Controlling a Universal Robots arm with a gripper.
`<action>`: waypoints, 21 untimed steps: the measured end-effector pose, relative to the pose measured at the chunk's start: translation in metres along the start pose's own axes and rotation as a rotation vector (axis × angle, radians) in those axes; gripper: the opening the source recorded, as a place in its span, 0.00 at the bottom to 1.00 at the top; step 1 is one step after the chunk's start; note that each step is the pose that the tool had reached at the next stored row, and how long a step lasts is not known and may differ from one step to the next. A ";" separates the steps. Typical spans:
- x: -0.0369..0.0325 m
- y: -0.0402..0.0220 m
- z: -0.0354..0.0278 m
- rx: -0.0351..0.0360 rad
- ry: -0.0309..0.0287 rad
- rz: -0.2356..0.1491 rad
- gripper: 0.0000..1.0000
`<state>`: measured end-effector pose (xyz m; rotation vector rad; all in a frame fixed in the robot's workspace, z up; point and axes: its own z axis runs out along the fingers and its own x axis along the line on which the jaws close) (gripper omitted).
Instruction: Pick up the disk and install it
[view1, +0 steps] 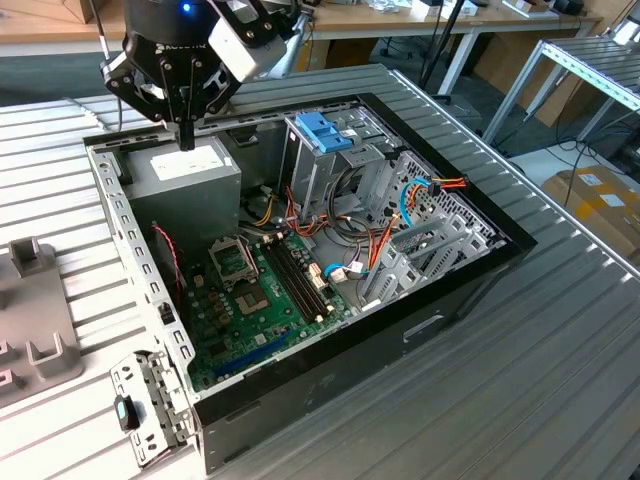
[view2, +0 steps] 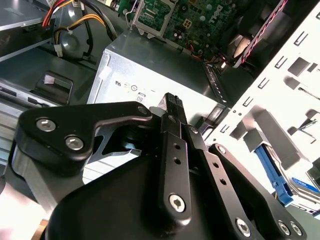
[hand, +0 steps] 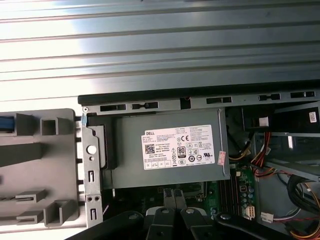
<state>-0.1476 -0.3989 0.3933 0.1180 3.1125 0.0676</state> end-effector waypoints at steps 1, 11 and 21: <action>0.0003 0.0000 0.0000 0.0000 0.0000 0.000 0.11; 0.0037 -0.0003 -0.0001 0.0000 0.0000 0.000 0.11; 0.0091 -0.0007 -0.0002 -0.0001 -0.0001 0.000 0.11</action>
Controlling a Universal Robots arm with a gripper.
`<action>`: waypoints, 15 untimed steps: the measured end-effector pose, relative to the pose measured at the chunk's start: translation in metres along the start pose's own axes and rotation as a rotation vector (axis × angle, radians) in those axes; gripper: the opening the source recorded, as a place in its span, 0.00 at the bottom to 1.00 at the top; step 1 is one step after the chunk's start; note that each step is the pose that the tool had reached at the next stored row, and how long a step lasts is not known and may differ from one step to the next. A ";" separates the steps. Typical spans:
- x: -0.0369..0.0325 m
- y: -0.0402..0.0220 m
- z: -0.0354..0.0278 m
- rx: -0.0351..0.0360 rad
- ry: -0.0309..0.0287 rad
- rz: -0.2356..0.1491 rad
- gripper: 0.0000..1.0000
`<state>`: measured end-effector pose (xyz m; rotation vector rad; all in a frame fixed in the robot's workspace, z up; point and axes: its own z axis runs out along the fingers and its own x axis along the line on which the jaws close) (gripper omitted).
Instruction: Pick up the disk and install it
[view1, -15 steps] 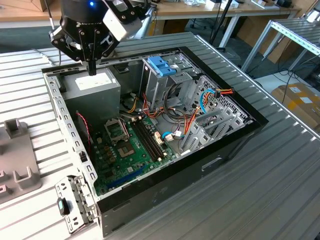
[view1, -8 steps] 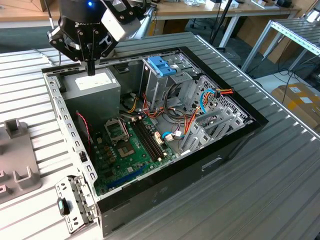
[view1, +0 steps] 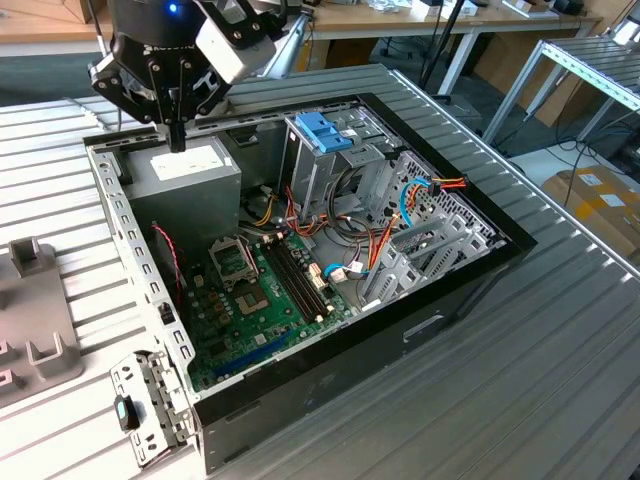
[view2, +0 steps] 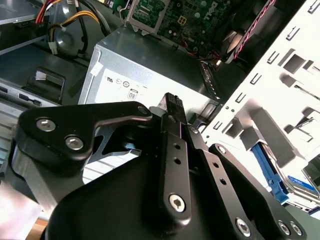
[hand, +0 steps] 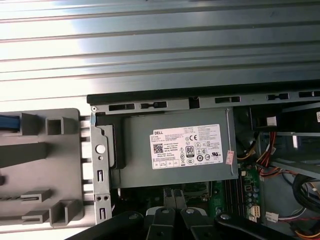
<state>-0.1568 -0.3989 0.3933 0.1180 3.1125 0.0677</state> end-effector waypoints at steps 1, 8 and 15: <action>0.0003 0.0000 0.0000 0.0001 0.0000 0.000 0.11; 0.0027 -0.0002 -0.0001 0.0000 0.0000 0.000 0.11; 0.0046 -0.0003 -0.0002 0.0001 0.0000 0.000 0.11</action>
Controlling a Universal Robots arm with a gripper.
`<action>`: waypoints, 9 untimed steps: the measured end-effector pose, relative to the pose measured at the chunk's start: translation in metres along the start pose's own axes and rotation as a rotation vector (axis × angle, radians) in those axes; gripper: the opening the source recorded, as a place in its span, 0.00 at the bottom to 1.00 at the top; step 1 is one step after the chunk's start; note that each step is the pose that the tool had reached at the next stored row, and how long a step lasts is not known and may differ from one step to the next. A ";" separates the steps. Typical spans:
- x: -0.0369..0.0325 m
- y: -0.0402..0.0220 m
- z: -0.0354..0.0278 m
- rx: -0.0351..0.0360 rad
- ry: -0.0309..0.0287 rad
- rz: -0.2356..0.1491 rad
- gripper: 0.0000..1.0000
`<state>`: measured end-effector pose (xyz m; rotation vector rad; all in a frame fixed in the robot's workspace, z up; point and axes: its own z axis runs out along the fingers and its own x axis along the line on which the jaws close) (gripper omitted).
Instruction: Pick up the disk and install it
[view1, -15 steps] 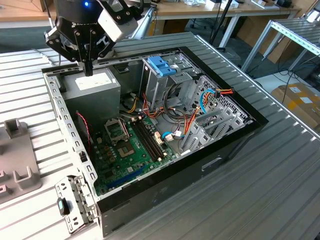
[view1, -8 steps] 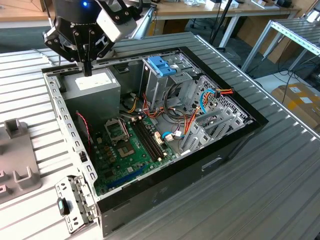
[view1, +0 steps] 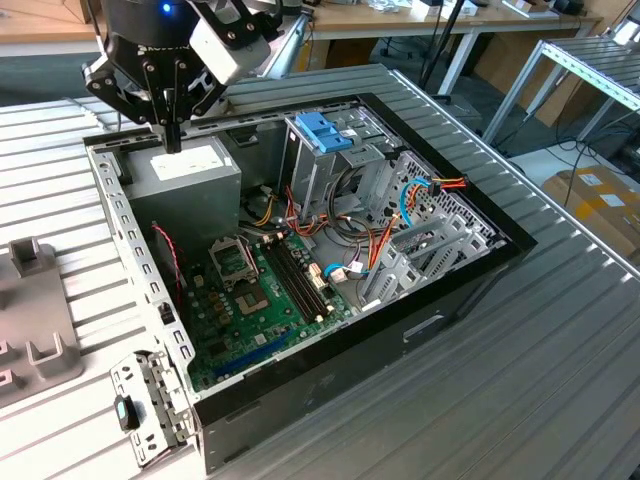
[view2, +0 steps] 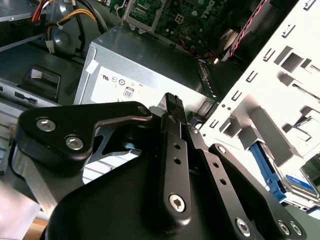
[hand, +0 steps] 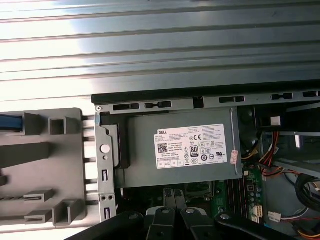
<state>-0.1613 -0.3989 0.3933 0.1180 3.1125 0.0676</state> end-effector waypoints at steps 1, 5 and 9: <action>0.0002 0.0000 0.0000 -0.0001 0.0000 0.000 0.11; 0.0014 -0.0001 0.0000 -0.0001 -0.0001 0.000 0.11; 0.0032 -0.0002 -0.0001 0.0000 0.0000 0.000 0.11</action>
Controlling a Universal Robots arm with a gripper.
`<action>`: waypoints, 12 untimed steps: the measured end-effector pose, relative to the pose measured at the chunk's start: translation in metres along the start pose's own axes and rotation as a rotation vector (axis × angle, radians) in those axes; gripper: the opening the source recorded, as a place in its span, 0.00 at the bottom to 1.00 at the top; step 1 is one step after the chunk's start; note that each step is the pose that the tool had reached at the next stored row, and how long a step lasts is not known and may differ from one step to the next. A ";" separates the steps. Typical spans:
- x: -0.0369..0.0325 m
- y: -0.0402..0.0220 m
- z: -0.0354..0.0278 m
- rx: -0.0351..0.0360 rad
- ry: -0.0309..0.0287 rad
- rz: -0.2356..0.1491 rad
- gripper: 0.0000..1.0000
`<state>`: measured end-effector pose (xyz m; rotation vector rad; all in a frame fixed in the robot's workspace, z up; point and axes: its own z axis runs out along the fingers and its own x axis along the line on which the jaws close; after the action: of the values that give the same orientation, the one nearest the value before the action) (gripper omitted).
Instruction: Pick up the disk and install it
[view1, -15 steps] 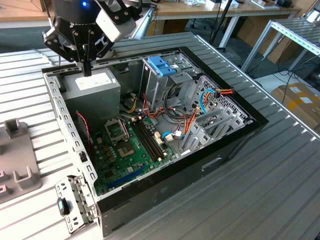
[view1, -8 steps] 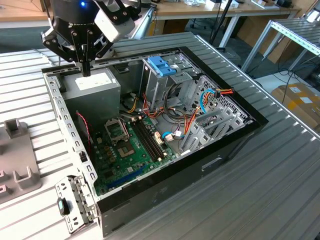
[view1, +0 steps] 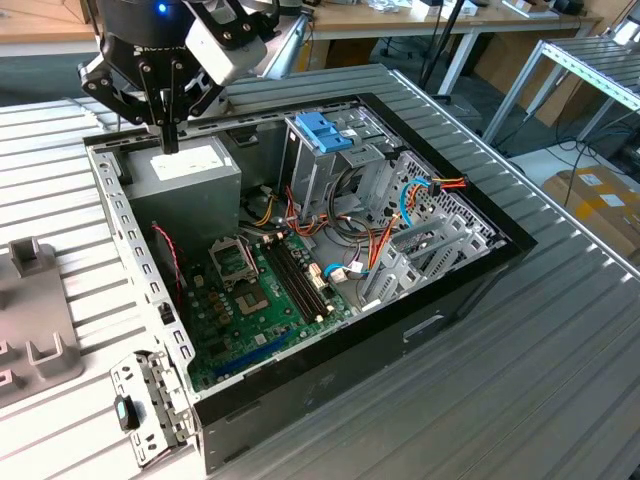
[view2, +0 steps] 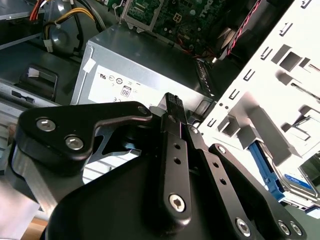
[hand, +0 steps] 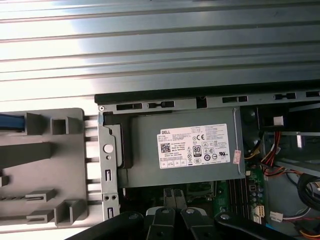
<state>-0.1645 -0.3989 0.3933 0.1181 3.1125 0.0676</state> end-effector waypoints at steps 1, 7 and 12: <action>0.0002 0.0000 0.0000 0.0000 0.0000 0.000 0.11; 0.0020 -0.0002 0.0000 0.0000 0.0000 0.000 0.11; 0.0035 -0.0003 -0.0001 0.0000 0.0000 0.000 0.11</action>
<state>-0.1681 -0.3989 0.3933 0.1180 3.1125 0.0676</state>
